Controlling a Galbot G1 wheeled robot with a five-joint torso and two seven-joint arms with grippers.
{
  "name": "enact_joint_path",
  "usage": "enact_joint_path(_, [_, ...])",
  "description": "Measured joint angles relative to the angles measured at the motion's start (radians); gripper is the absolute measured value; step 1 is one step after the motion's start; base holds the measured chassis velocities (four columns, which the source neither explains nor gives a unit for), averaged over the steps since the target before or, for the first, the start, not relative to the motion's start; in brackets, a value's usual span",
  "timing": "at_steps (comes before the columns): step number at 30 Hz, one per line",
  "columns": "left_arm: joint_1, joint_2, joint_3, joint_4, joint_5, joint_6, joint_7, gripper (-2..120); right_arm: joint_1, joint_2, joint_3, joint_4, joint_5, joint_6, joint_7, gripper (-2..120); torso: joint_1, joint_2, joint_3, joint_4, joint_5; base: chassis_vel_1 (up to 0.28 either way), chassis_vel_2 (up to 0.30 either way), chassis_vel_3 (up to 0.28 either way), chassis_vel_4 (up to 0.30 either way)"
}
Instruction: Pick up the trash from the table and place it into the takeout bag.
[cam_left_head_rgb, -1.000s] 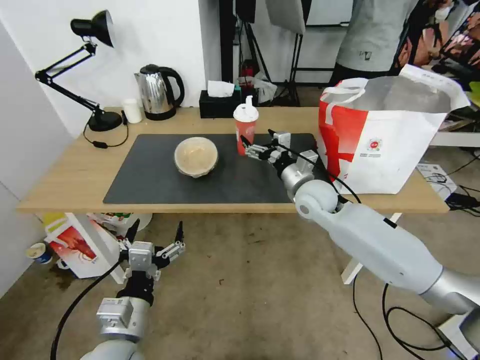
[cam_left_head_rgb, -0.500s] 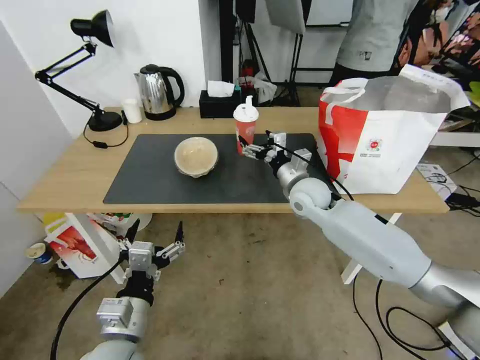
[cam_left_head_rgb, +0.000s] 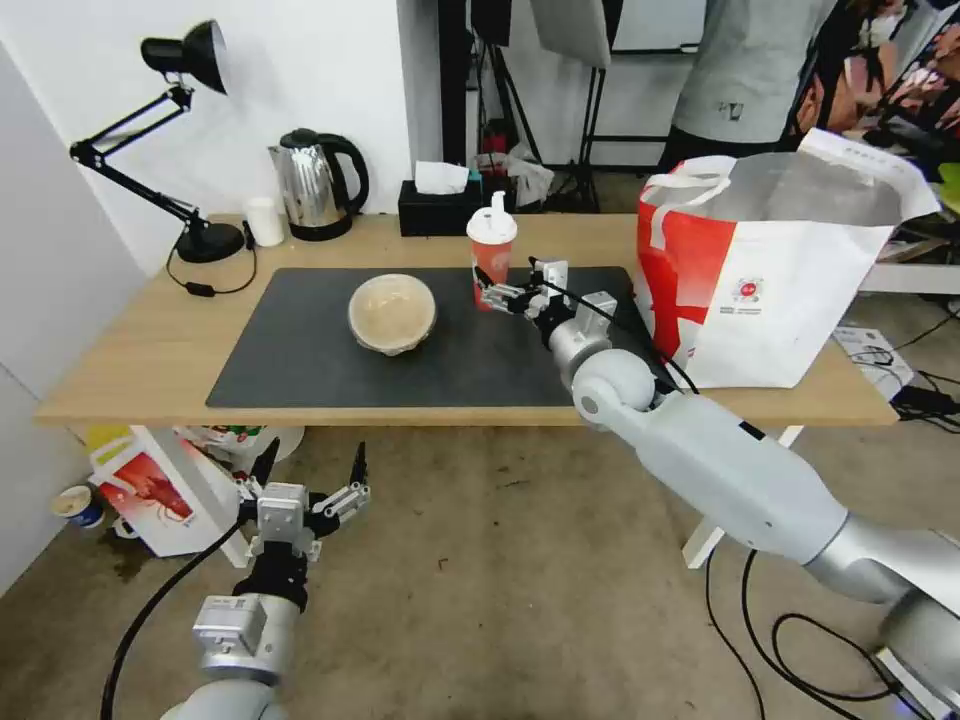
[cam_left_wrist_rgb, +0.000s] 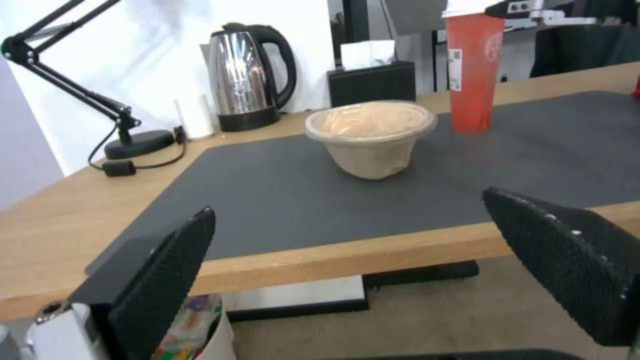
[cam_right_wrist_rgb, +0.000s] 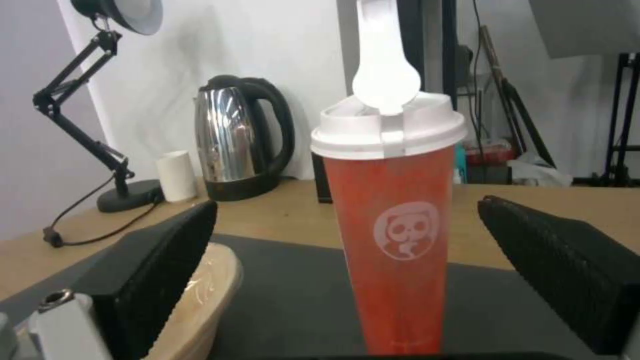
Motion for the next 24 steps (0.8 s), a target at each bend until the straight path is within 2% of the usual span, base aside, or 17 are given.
enact_joint_path(24, [0.000, 0.000, 0.000, 0.000, 0.000, 0.000, 0.000, 100, 0.028, 0.064, -0.007, -0.107, -0.028, 0.001, -0.005, 100, 0.000, 0.000, 0.000, 0.0000, 0.0000, 0.000, 0.000, 0.000, 0.000])
